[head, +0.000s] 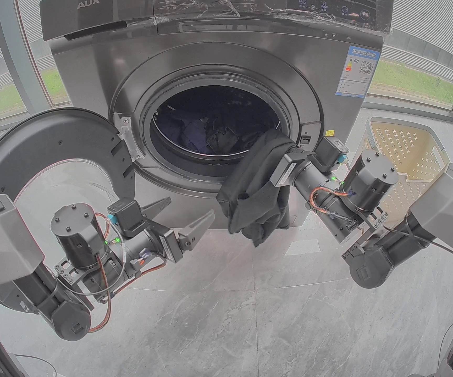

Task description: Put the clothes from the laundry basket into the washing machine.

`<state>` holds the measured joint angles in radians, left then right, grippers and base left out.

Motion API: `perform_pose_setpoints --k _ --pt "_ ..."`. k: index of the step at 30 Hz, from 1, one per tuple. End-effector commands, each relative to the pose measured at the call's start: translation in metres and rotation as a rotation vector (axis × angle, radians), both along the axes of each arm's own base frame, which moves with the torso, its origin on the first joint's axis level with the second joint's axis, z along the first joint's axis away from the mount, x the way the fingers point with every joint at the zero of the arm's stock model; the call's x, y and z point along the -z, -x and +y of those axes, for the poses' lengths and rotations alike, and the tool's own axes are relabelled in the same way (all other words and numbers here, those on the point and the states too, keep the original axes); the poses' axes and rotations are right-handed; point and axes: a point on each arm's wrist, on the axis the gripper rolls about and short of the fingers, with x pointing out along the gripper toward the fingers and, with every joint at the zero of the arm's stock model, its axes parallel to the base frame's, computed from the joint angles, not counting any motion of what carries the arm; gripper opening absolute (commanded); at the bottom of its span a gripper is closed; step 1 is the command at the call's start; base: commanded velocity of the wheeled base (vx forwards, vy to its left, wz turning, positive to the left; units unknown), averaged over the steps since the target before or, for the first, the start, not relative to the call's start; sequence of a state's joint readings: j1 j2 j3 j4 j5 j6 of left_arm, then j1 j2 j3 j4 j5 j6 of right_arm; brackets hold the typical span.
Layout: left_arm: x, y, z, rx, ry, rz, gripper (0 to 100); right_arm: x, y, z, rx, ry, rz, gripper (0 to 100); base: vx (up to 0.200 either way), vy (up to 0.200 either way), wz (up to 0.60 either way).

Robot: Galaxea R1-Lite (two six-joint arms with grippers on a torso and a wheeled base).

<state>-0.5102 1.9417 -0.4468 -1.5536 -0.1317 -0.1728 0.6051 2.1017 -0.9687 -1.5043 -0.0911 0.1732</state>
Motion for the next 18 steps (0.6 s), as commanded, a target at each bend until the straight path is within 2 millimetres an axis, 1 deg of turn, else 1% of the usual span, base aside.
perform_pose_setpoints --k 1,4,5,9,13,14,16,18 --pt "0.009 0.009 0.002 0.040 -0.048 0.021 100 -0.006 0.000 -0.002 0.003 -0.009 -0.013 0 0.000 0.000 0.00" --pt "0.012 0.011 0.003 0.052 -0.062 0.027 100 -0.009 0.001 -0.003 0.005 -0.011 -0.016 0 0.000 0.000 0.00" --pt "0.020 0.021 0.001 0.103 -0.103 0.051 100 -0.013 0.000 -0.004 0.008 -0.018 -0.029 0 0.000 0.000 0.00" --pt "0.022 0.028 0.003 0.145 -0.127 0.050 100 -0.013 0.002 -0.003 0.004 -0.017 -0.027 0 0.000 0.000 0.00" --pt "0.022 0.046 0.011 0.236 -0.166 0.047 100 -0.013 0.001 -0.003 0.004 -0.018 -0.028 0 0.000 0.000 0.00" --pt "0.024 0.054 0.013 0.279 -0.176 0.059 100 -0.013 0.001 -0.003 0.004 -0.020 -0.031 0 0.000 0.000 0.00" --pt "0.024 0.064 0.014 0.346 -0.186 0.060 100 -0.013 0.002 -0.002 0.002 -0.022 -0.032 0 0.000 0.000 0.00" --pt "0.024 0.066 0.016 0.360 -0.188 0.060 100 -0.013 0.002 -0.002 0.002 -0.023 -0.033 0 0.000 0.000 0.00"
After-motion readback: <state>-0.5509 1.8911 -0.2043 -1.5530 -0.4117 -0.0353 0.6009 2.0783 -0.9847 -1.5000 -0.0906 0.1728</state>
